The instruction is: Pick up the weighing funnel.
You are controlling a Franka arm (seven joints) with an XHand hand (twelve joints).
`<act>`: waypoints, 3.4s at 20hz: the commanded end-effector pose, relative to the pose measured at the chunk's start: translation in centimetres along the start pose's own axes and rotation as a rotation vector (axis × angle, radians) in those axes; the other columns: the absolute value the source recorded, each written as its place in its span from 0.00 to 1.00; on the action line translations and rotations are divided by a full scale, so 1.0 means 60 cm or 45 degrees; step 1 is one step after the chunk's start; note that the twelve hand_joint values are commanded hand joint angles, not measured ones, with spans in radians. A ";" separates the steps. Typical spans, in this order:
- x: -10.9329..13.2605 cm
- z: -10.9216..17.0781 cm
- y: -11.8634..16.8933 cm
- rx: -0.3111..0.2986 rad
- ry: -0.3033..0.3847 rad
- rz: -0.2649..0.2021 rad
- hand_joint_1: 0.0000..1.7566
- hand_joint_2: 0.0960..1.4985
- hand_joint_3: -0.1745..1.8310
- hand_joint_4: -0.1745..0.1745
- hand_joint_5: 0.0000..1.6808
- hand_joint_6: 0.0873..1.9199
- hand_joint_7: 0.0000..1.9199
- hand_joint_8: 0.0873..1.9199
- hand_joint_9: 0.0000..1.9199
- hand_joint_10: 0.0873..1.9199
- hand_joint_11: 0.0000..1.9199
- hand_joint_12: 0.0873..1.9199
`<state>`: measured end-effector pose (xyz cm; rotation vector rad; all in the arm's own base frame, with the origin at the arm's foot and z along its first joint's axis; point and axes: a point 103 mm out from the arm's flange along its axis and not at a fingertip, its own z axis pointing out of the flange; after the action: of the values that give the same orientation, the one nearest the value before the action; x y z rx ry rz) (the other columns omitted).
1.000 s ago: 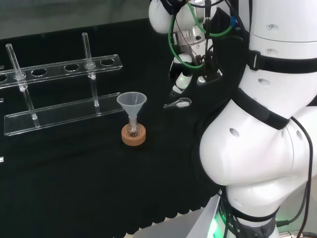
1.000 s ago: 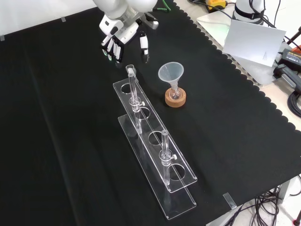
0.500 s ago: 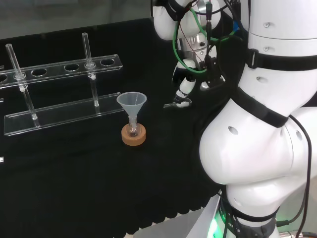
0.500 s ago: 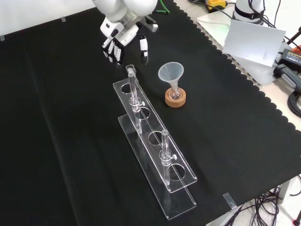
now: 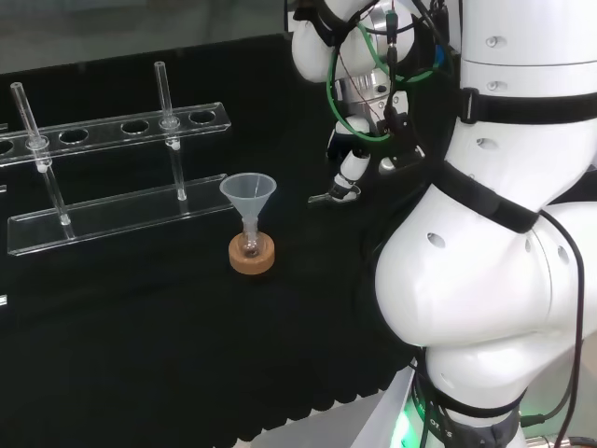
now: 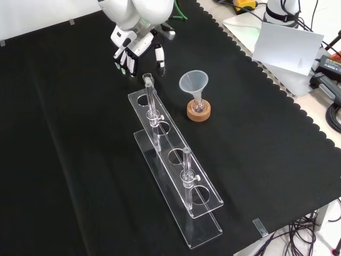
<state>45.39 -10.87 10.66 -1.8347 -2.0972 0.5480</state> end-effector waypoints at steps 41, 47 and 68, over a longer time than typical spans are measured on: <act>-0.003 0.072 0.022 0.025 0.150 0.087 0.53 0.39 0.15 1.00 0.63 0.23 0.63 0.15 0.35 0.19 0.00 0.64; 0.001 0.087 0.014 0.004 0.165 0.140 0.53 0.39 0.15 1.00 0.63 0.23 0.63 0.14 0.35 0.19 0.00 0.65; -0.002 0.088 0.003 -0.119 0.208 0.228 0.55 0.31 0.28 1.00 0.70 0.19 0.69 0.14 0.42 0.13 0.00 0.70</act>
<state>42.66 -11.57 5.47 -2.0336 -1.8870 0.3697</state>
